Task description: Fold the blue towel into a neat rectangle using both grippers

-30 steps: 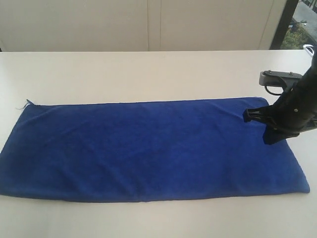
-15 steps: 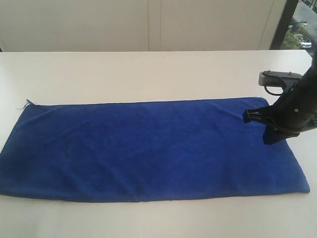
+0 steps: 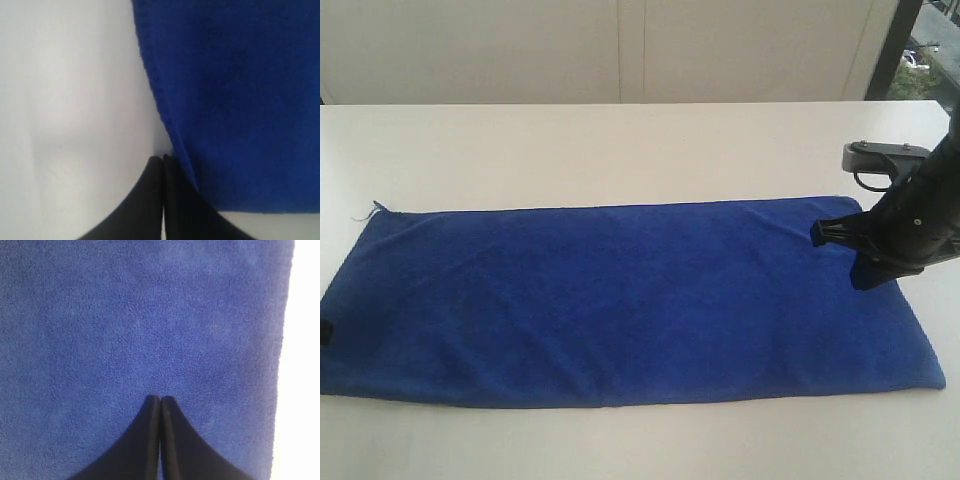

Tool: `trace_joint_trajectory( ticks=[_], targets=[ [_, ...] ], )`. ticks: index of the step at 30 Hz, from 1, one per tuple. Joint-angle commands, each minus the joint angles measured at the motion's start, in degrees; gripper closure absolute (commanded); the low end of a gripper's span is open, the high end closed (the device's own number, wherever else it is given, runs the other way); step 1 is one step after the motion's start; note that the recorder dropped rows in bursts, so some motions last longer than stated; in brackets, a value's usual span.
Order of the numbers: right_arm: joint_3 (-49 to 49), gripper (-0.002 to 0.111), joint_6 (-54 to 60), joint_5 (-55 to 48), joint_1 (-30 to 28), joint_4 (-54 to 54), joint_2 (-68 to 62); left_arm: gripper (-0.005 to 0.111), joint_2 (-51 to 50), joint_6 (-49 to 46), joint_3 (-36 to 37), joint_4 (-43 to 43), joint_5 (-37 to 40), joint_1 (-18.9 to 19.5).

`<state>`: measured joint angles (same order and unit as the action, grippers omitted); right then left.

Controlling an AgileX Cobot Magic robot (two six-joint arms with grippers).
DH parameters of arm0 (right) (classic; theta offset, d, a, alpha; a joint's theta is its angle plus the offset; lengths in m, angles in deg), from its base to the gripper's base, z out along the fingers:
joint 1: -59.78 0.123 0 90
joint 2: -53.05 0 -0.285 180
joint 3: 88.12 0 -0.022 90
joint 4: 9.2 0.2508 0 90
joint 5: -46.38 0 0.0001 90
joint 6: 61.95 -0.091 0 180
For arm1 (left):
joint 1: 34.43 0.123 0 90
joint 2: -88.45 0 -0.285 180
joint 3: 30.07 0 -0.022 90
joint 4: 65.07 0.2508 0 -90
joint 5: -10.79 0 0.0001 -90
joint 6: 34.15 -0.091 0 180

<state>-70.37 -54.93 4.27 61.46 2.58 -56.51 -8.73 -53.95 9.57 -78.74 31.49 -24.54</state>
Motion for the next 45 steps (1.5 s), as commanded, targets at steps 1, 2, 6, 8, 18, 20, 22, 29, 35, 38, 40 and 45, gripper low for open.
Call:
trace_joint_trajectory(
  ticks=[1,2,6,8,18,20,22,29,35,38,40,45],
  targets=[
    [0.3,0.108,0.8,0.6,0.1,0.3,0.6,0.107,0.1,-2.1,-2.9,-2.0,7.1,-0.3],
    [0.3,0.108,0.8,0.6,0.1,0.3,0.6,0.107,0.1,-2.1,-3.8,-2.0,9.0,-0.3],
    [0.3,0.108,0.8,0.7,0.1,0.3,0.6,0.107,0.1,-2.1,-6.3,-2.2,14.5,-0.3],
    [0.3,0.108,0.8,0.7,0.1,0.3,0.6,0.107,0.5,-2.1,-7.2,-4.0,15.1,-0.3],
    [0.3,0.108,0.8,0.4,0.1,0.3,0.6,0.107,4.6,6.0,-8.5,9.6,15.9,-0.3],
    [0.3,0.108,0.8,0.5,0.1,0.3,0.6,0.107,5.8,13.9,-8.1,15.2,16.2,-0.3],
    [0.3,0.108,0.8,0.7,0.1,0.3,0.6,0.107,5.8,6.3,-6.1,5.0,14.9,-0.3],
    [0.3,0.108,0.8,0.1,0.1,0.4,0.6,0.078,5.8,1.8,-2.8,1.4,8.4,-0.3],
    [0.3,0.108,0.8,-0.1,0.1,0.4,0.6,0.063,3.9,1.8,-0.2,1.3,2.9,-0.3],
    [0.3,0.108,0.8,-0.1,0.1,0.4,0.6,0.064,2.7,1.8,-0.2,0.3,2.8,-0.3],
    [0.3,0.108,0.8,-0.1,0.1,0.4,0.6,0.064,2.4,1.8,-0.2,0.2,2.8,-0.3],
    [0.3,0.108,0.8,0.0,0.1,0.4,0.6,0.064,0.6,1.8,-0.2,-1.1,3.0,-0.3]
  ],
)
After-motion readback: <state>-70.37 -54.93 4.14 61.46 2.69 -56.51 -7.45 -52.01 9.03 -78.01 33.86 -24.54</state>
